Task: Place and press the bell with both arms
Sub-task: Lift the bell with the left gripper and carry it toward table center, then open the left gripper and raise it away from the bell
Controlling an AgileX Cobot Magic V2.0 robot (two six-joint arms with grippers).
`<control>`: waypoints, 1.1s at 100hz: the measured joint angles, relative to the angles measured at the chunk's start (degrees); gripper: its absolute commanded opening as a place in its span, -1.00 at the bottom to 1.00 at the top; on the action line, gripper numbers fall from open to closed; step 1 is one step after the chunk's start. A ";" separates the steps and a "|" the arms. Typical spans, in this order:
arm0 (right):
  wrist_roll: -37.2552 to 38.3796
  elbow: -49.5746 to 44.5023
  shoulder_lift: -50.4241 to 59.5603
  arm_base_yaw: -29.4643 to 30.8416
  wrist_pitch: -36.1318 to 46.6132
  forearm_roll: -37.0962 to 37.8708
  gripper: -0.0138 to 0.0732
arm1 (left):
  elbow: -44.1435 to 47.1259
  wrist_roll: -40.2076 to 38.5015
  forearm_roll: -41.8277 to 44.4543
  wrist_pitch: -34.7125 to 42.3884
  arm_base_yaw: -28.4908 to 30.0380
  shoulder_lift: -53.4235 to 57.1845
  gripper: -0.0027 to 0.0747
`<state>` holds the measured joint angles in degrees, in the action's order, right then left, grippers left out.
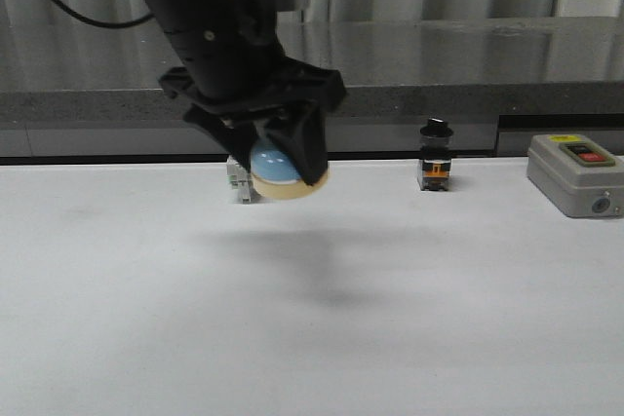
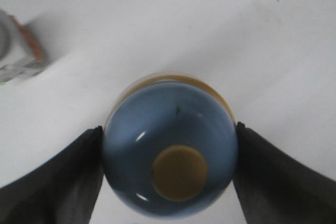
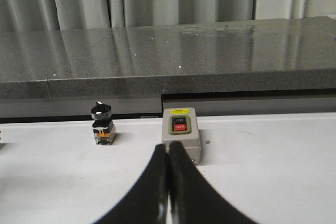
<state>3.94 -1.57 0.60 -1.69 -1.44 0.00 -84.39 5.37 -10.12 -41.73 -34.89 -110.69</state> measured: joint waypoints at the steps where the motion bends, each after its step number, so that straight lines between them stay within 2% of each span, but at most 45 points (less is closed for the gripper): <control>1: 0.00 0.00 0.00 0.00 0.00 0.00 -0.82 | -0.11 0.00 0.00 0.00 -0.18 -0.19 0.01; 25: 0.00 0.00 0.00 0.00 0.00 0.00 -0.82 | -4.06 0.00 0.00 0.61 -3.88 -6.30 0.05; 30: 0.00 0.00 0.00 0.00 0.00 0.00 -0.82 | -4.74 0.00 0.00 0.32 -3.92 -7.34 0.13; 42: 0.00 0.00 0.00 0.00 0.00 0.00 -0.82 | -5.93 0.00 0.00 -0.32 -3.92 -8.99 0.49; 47: 0.00 0.00 0.00 0.00 0.00 0.00 -0.82 | -6.17 0.00 0.00 -0.57 -3.92 -9.08 0.56; 79: 0.00 0.00 0.00 0.00 0.00 0.00 -0.82 | -8.28 0.00 0.00 -0.60 -3.92 -9.08 0.51; 86: 0.00 0.00 0.00 0.00 0.00 0.00 -0.82 | -8.82 0.00 0.00 -0.60 -3.92 -9.08 0.34; 93: 0.00 0.00 0.00 0.00 0.00 0.00 -0.82 | -8.94 0.00 0.00 -0.60 -3.92 -8.81 0.04; 110: 0.00 0.00 0.00 0.00 0.00 0.00 -0.82 | -9.02 -0.87 0.00 -0.70 -3.92 -6.18 -0.99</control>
<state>3.94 -1.57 0.60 -1.69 -1.44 0.00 -93.41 4.49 -10.12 -42.43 -38.81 -116.87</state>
